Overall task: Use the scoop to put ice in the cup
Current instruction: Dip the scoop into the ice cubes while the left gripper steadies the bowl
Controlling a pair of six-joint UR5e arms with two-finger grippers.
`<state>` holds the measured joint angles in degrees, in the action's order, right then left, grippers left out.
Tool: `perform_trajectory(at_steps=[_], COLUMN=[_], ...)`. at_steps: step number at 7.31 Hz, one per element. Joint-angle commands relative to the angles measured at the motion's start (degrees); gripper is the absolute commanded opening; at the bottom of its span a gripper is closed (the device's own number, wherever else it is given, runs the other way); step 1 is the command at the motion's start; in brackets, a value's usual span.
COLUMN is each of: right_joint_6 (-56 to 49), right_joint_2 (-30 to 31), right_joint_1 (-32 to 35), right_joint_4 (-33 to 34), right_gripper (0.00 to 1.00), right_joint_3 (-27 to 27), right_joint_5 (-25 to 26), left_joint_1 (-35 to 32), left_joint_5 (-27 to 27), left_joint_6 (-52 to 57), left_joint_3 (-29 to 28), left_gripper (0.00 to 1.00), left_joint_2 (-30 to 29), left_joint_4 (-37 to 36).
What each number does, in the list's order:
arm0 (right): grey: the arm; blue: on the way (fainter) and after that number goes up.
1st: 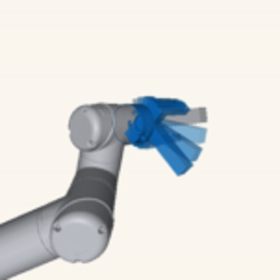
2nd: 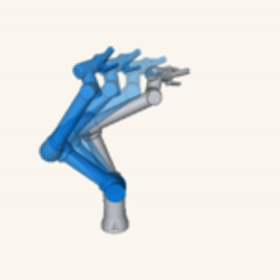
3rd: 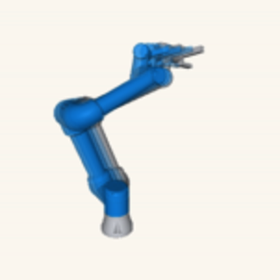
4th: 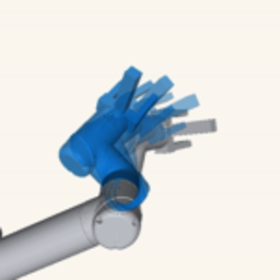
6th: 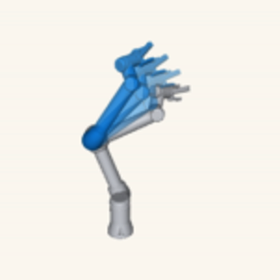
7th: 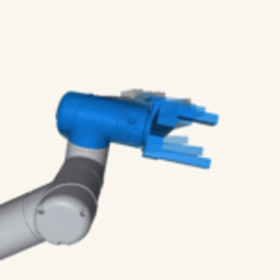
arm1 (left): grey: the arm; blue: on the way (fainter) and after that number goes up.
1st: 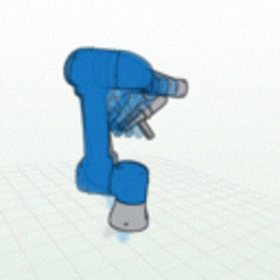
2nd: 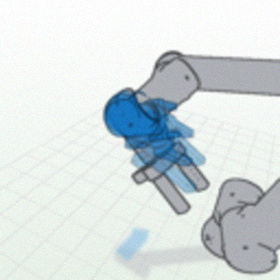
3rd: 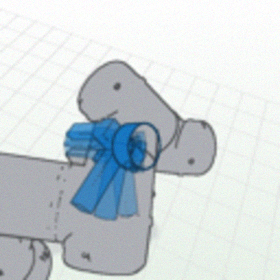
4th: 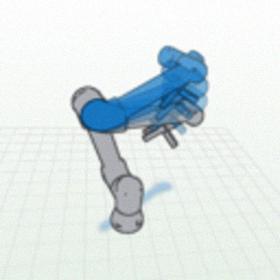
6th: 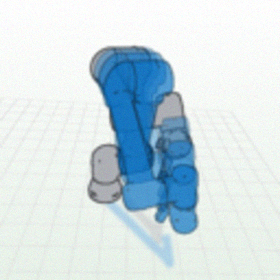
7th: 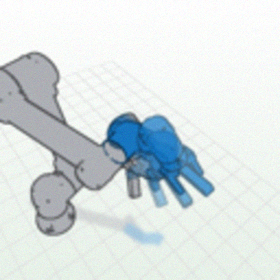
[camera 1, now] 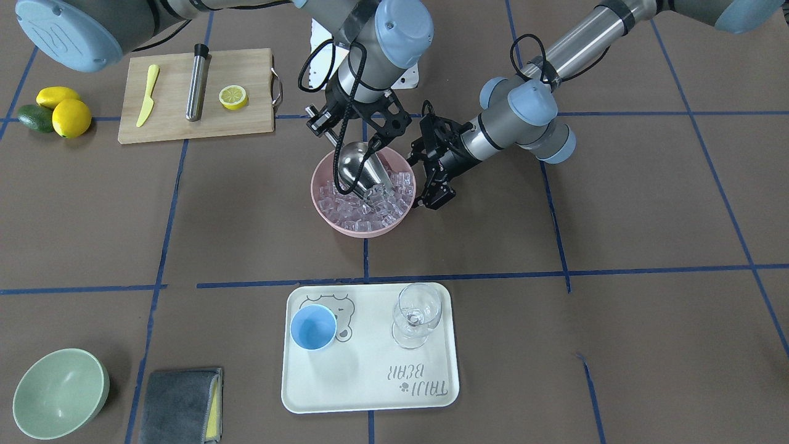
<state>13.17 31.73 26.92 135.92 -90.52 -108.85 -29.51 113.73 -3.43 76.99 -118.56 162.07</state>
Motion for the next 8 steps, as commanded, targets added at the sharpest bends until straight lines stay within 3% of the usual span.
perform_trajectory(at_steps=[1, 5, 8], right_joint_6=[0.4, 1.8, 5.9], right_joint_2=[1.0, 5.3, 12.9], right_joint_1=[0.2, 0.2, 0.2], right_joint_4=[-2.2, -5.1, -13.2], right_gripper=[0.0, 0.0, 0.0], right_joint_3=[-0.2, -4.2, -9.9], right_joint_5=[0.2, 0.3, 0.4], left_joint_1=[0.0, 0.1, 0.1], left_joint_5=[0.0, -0.1, 0.0], left_joint_6=[0.0, 0.0, 0.0], left_joint_3=[0.0, 0.0, 0.0], left_gripper=[1.0, 1.0, 1.0], left_joint_2=[0.0, 0.0, 0.0], left_joint_4=[0.0, 0.0, 0.0])
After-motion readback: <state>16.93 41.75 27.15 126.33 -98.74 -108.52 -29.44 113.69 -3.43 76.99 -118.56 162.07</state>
